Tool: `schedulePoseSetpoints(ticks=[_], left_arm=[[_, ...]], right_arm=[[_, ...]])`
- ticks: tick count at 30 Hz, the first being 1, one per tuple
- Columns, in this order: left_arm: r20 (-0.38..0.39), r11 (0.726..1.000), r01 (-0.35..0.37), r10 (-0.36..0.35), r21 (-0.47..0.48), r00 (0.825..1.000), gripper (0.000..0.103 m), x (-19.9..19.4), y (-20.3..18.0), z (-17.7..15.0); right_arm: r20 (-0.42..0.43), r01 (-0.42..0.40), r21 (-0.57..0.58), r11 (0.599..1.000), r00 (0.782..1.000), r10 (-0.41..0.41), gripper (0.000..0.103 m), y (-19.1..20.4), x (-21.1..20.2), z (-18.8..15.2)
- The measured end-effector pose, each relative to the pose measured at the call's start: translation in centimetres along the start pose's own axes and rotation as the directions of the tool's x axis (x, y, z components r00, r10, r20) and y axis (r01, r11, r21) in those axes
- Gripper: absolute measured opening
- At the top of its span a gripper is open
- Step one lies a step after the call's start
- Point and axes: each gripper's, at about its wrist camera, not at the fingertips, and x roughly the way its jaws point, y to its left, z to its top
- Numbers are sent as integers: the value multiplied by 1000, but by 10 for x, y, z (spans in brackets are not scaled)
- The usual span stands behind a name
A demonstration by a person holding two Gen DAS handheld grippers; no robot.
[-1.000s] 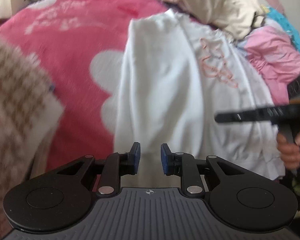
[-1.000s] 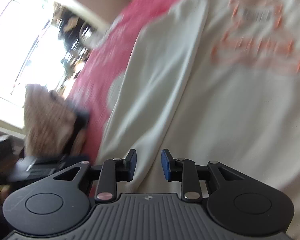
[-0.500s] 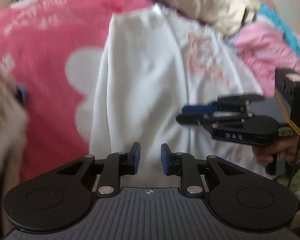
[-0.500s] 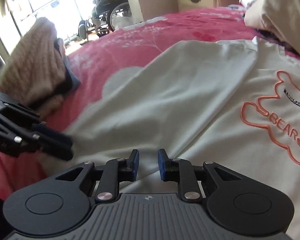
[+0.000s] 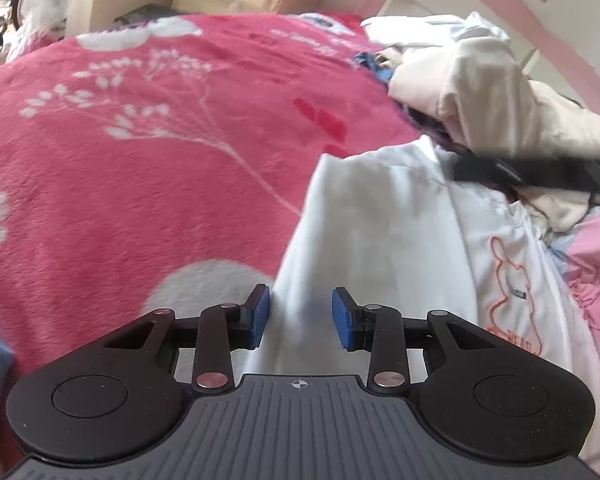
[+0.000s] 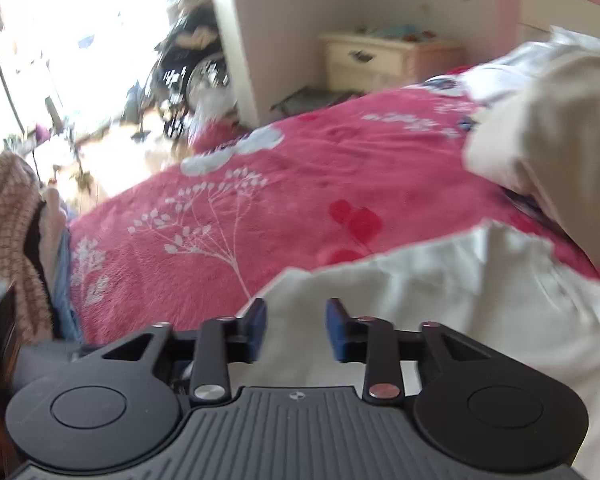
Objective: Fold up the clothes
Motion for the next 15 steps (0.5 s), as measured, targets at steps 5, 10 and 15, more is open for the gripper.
schedulePoseSetpoints(ticks=[5, 10, 15], left_arm=[[55, 997, 76, -75, -15, 996, 34, -2, 4, -10], [94, 991, 135, -135, 5, 986, 34, -8, 12, -13], [118, 975, 200, -188, -96, 975, 34, -18, 35, -3]], right_arm=[[-116, 12, -91, 996, 993, -23, 49, 23, 67, 23], [-215, 45, -106, 993, 974, -67, 23, 22, 96, 8], [-163, 27, -12, 1000, 986, -28, 3, 4, 73, -3]])
